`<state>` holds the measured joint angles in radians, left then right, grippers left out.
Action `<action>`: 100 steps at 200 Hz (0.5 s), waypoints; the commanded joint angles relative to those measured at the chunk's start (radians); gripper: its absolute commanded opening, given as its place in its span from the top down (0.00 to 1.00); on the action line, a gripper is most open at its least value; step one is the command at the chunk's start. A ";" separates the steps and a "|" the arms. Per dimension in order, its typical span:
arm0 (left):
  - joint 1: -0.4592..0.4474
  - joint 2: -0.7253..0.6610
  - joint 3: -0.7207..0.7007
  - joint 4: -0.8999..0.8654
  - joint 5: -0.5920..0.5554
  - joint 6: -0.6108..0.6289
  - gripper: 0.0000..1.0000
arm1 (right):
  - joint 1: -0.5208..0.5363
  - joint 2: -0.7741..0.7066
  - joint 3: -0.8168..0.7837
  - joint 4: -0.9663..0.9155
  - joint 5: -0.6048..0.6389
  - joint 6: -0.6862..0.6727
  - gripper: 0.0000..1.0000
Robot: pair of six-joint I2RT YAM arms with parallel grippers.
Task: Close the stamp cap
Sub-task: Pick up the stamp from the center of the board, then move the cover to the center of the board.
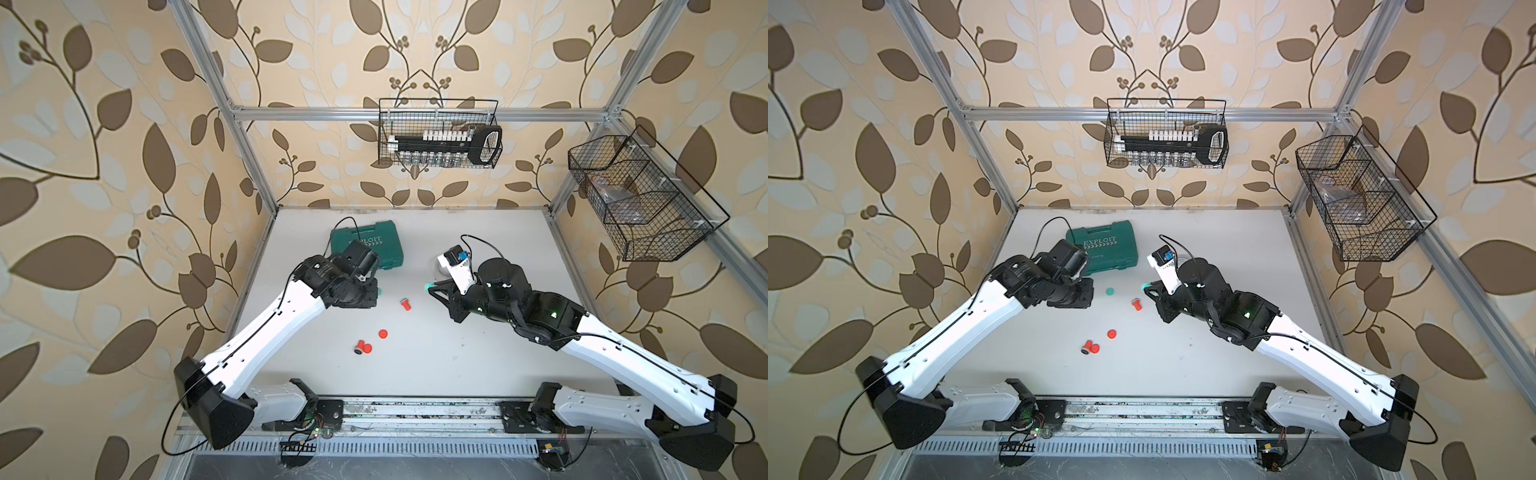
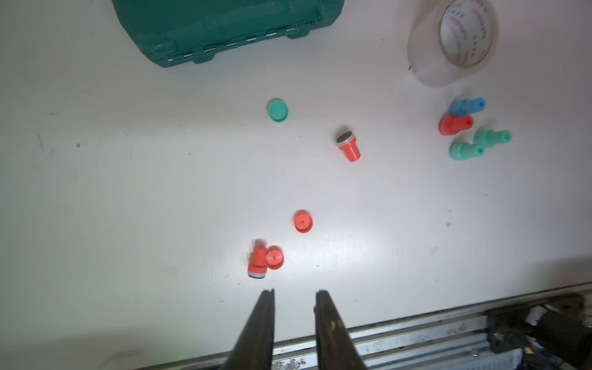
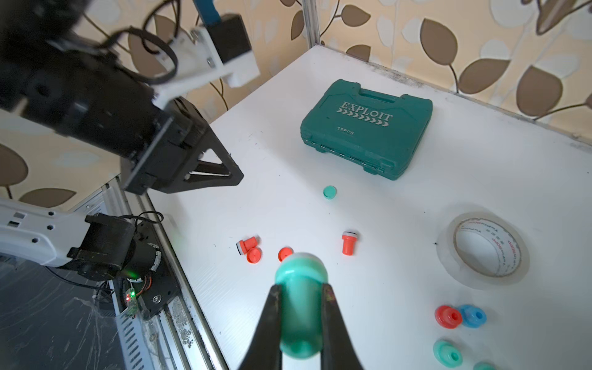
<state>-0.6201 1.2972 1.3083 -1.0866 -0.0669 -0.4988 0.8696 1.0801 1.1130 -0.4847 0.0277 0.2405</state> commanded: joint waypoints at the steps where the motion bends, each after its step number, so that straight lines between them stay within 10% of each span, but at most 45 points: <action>1: 0.021 0.107 0.014 0.081 -0.042 0.088 0.83 | -0.033 -0.041 0.005 -0.015 0.012 0.040 1.00; 100: 0.173 0.588 0.160 0.214 0.065 0.166 1.00 | -0.070 -0.114 -0.030 -0.045 0.023 0.049 1.00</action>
<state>-0.4683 1.8309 1.4174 -0.9039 -0.0338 -0.3637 0.8043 0.9821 1.1034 -0.5079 0.0345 0.2733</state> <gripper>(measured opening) 0.046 0.125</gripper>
